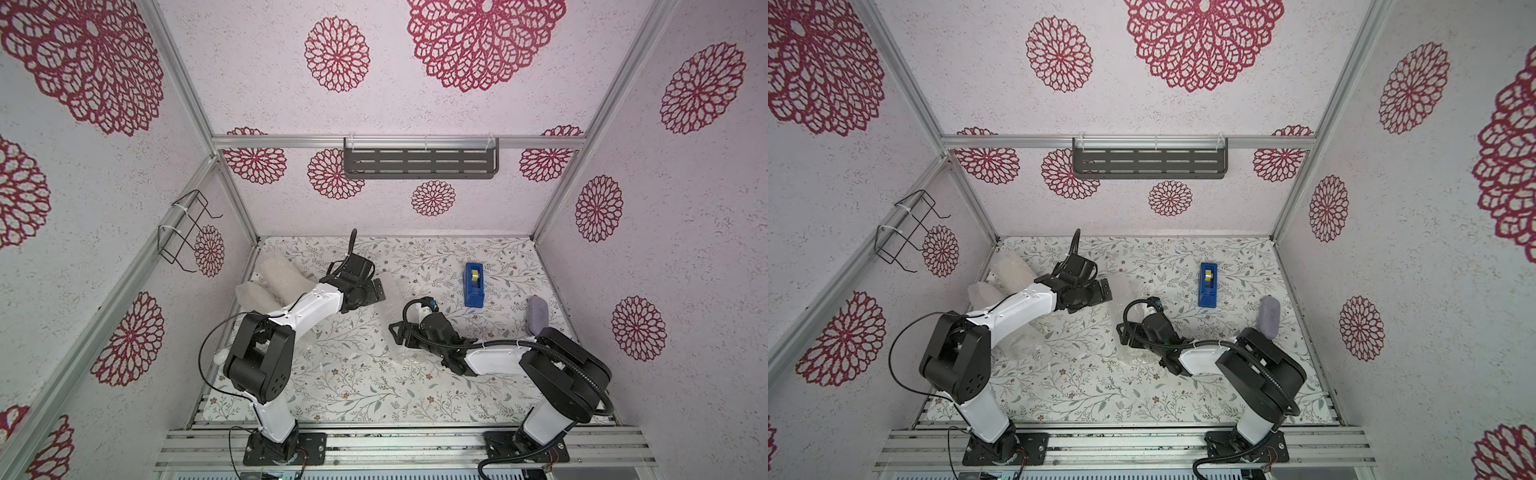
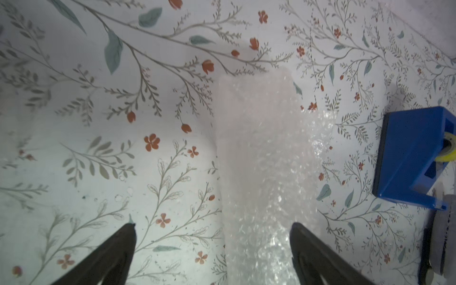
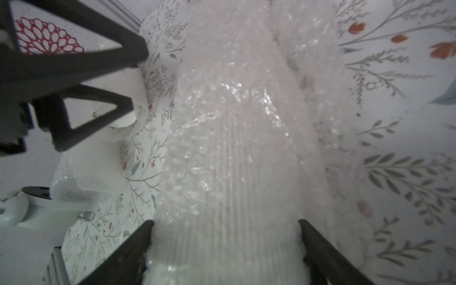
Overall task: Wrap vases in bubble wrap
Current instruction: Wrap the vase in bubble wrap.
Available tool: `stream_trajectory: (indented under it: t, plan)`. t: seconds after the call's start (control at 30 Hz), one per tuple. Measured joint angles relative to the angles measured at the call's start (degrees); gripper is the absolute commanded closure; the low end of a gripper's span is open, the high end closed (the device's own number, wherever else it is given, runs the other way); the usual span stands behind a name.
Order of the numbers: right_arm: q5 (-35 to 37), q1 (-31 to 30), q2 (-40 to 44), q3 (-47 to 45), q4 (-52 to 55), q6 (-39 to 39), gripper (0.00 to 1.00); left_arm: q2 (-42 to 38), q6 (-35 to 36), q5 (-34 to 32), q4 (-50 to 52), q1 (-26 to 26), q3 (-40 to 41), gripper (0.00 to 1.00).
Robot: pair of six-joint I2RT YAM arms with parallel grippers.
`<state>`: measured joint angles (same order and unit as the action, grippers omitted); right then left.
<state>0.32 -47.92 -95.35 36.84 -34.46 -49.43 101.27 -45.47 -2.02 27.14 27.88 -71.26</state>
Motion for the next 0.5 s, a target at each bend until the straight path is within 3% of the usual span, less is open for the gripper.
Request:
stream_trajectory:
  t: [0.33, 0.5]
  plan:
    - [-3.13, 0.52, -2.95, -1.18, -7.56, -7.21, 0.18, 3.78, -1.97, 4.5, -4.61, 2.03, -0.48, 0.15]
    - [-3.41, 0.52, -3.13, -1.18, -7.91, -7.72, 0.15, 6.86, -2.43, 4.87, -4.66, 2.23, -2.36, 0.29]
